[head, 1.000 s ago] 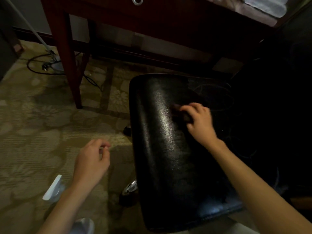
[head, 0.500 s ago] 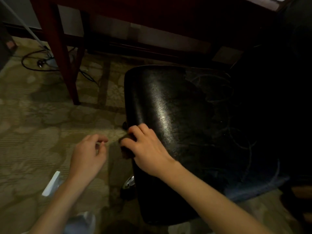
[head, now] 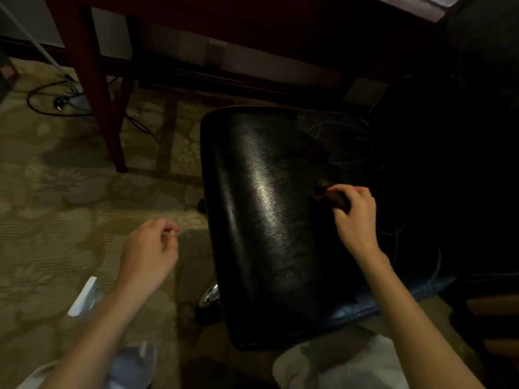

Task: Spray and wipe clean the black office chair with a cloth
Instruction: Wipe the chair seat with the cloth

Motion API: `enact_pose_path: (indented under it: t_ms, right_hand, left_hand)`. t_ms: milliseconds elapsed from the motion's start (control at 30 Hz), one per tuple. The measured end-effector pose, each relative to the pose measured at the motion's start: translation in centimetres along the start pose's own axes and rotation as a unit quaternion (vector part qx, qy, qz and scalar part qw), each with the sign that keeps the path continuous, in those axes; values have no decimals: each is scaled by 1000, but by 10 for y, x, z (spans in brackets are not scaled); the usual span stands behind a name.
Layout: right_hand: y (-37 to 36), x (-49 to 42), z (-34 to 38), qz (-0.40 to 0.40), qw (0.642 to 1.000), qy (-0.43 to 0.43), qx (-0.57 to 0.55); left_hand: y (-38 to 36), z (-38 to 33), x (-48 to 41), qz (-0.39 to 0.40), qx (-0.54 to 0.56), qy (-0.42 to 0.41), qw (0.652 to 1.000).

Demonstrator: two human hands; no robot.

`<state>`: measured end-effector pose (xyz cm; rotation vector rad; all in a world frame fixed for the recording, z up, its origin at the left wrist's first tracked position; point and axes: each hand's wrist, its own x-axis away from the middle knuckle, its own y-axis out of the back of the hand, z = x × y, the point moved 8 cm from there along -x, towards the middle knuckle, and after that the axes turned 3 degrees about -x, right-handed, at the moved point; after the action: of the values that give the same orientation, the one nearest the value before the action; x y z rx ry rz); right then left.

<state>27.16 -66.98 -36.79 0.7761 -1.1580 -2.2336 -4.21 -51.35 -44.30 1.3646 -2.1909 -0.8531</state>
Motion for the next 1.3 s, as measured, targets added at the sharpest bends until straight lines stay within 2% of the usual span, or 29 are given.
enact_pose_path:
  t_ms: [67,167,233,300,367,467,533,600,667,767,900,1000,1100,1200,1300]
  right_hand:
    - [3,30,46,-5,996,80,-35]
    - [-30,105,112,128,966,220,-51]
    - [-51,141,128,176,940,292,-9]
    - [-58,146,116,198,930,308,23]
    - [-47,129,88,183,945,271,14]
    - [-3,91,7,89,989,117,22]
    - [32,76,-50,36,998,8,42]
    - [54,73,-82,21,996,-66,61]
    - [60,78,-73,10,997,-69,42]
    - [51,109,-4,-2,999,35,-15]
    - [-4,192,89,128,964,225,-51]
    - [-21,209,87,181,940,288,-16]
    - [-2,184,33,155,958,240,-20]
    - [39,142,-55,80,993,86,-1]
    - [74,108,-121,33,998,-23,44]
  left_hand:
    - [-2,-3,7,7,2,2,1000]
    - [-4,-9,20,21,6,-2,1000]
    - [-5,-13,29,23,1,-12,1000]
    - [-6,-12,40,28,-1,-9,1000]
    - [-8,-12,50,27,-7,-16,999]
    - [-15,-11,63,36,-14,-26,999]
    - [-23,-13,71,59,-11,-15,998]
    - [-28,-18,80,67,-3,-16,998]
    - [-31,-29,91,62,2,-40,997]
    - [-35,-45,108,61,17,-74,995]
    - [-44,-56,129,72,-5,-85,994]
    - [-51,-61,141,88,-21,-82,993]
    - [-57,-64,145,103,-5,-91,990]
    - [-64,-68,146,112,-15,-92,989]
    - [-70,-73,146,113,-40,-92,988]
